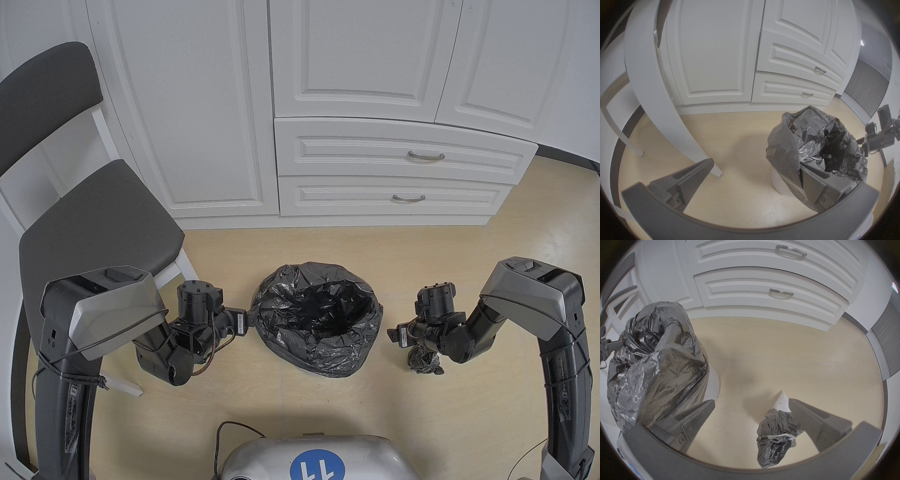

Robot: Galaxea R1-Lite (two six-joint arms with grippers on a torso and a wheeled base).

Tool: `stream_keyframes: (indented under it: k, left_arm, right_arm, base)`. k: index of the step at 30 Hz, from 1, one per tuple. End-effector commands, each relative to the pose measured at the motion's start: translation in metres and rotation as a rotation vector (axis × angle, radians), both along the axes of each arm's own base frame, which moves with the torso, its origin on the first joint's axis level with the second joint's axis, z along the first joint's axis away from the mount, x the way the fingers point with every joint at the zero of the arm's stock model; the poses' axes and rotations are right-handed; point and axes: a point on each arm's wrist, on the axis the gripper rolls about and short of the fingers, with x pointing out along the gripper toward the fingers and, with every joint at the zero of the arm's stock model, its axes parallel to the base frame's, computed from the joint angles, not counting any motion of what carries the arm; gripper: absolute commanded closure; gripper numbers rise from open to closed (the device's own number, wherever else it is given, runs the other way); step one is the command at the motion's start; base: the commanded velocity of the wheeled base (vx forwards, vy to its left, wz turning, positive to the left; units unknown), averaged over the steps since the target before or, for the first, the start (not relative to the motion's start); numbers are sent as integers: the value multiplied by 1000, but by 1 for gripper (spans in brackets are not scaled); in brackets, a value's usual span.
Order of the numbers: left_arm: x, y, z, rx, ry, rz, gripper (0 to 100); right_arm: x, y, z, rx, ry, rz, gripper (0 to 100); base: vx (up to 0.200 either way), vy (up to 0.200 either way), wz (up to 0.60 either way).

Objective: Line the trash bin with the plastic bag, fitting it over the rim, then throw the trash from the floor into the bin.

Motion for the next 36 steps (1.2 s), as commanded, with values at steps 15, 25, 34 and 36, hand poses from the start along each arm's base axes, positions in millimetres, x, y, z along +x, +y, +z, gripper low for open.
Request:
stream_keyframes:
  k: [15, 25, 34, 36]
  left_arm:
    - [36, -13, -51, 45, 91, -3, 0]
    - [57, -19, -58, 47, 100, -3, 0]
    - [57, -16, -54, 41, 98, 6, 0]
    - [54, -16, -52, 43, 102, 6, 0]
  right_arm:
    - [-1, 3, 1, 2, -2, 7, 0]
    - [-1, 3, -9, -5, 18, 9, 0]
    - [3, 7, -22, 46, 51, 55, 0]
    - [3, 8, -22, 102, 76, 81, 0]
  base:
    - [0, 0, 0]
    - [0, 0, 0]
    - [0, 0, 0]
    - [0, 0, 0]
